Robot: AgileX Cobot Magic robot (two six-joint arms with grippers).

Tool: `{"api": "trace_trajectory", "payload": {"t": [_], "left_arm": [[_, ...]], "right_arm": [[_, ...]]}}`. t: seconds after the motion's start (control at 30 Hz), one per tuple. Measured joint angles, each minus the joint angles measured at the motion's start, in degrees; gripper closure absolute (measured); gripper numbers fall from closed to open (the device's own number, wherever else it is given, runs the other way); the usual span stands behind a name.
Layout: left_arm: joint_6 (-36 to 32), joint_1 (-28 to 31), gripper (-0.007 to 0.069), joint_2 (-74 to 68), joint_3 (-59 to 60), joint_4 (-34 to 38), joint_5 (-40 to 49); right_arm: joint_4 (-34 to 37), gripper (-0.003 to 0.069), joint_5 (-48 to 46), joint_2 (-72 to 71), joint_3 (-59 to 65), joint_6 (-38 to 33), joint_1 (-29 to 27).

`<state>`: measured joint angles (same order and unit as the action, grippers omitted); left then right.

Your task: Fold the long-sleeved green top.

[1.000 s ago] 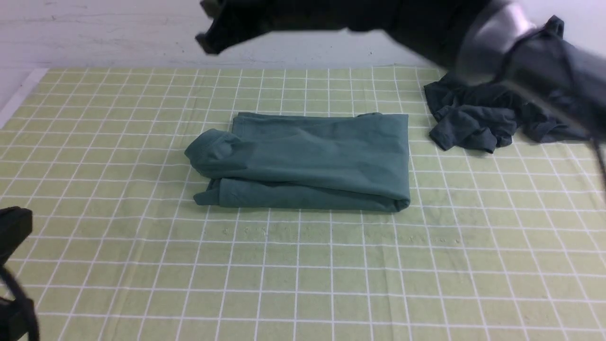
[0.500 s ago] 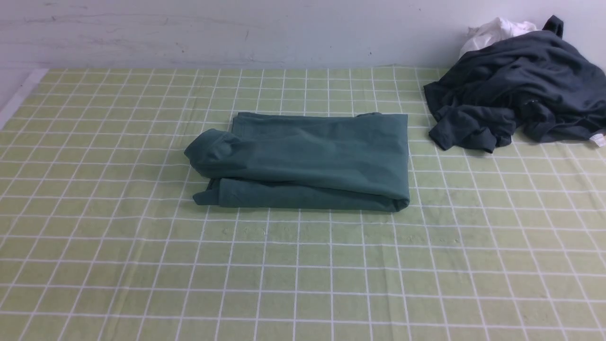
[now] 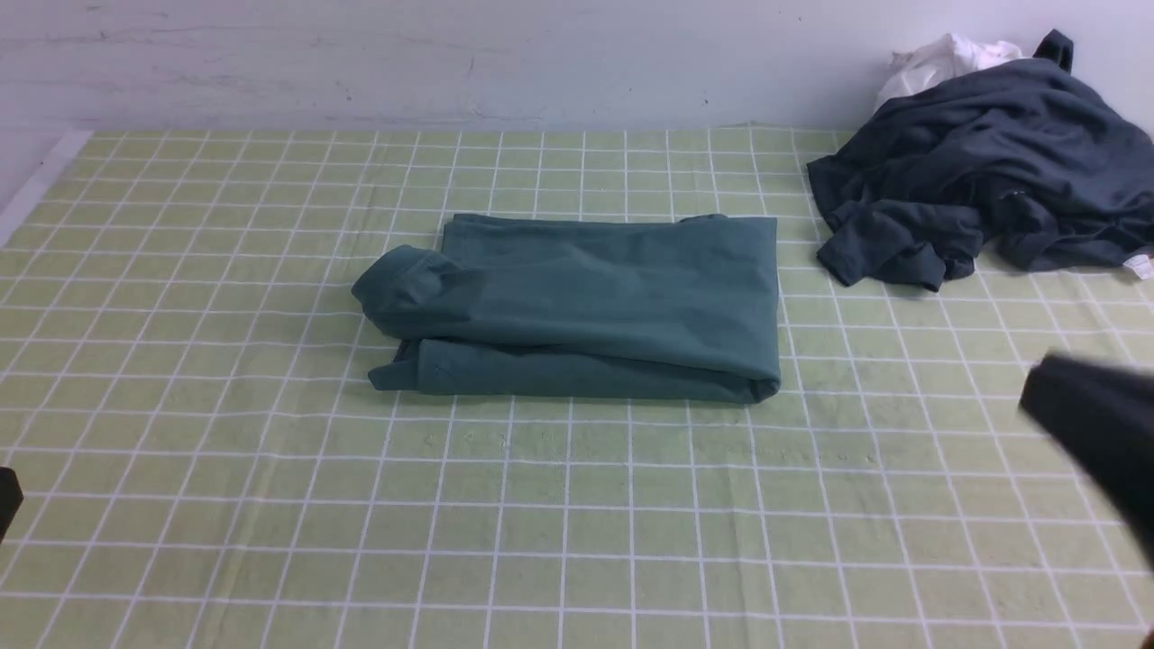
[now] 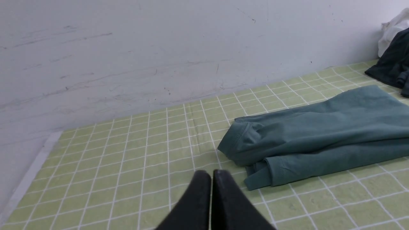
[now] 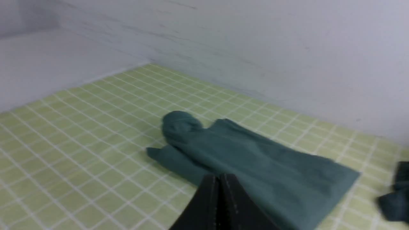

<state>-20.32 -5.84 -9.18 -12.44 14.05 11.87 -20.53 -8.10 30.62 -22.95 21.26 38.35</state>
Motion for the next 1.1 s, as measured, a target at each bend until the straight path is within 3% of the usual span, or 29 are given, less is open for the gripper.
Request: {"api": "trace_trajectory", "payload": {"t": [0.17,0.27,0.43,0.67,0.8,1.0,1.1], "left_arm": [[0.00,0.00,0.0628,0.01,0.00,0.00,0.00],[0.00,0.00,0.0628,0.01,0.00,0.00,0.04],[0.00,0.00,0.0628,0.06,0.00,0.00,0.07],[0.00,0.00,0.0628,0.06,0.00,0.00,0.11],[0.00,0.00,0.0628,0.06,0.00,0.05,0.11],[0.02,0.00,0.0628,0.06,0.00,0.05,0.18],[0.02,0.00,0.0628,0.06,0.00,0.05,0.18]], "right_arm": [[-0.46,0.0669,19.69,-1.55,16.13,8.43,0.00],[-0.54,0.0669,24.73,-1.55,22.53,9.79,0.00],[-0.06,0.0669,21.22,-1.93,24.47,11.19,0.00],[5.99,0.0669,14.75,-6.23,24.47,10.56,-1.18],[9.58,0.0669,6.90,-18.38,24.47,7.07,-7.70],[21.65,0.0669,-8.76,-30.72,24.47,-8.02,-23.49],[23.06,0.0669,-11.62,-31.14,24.47,-12.82,-29.49]]}}
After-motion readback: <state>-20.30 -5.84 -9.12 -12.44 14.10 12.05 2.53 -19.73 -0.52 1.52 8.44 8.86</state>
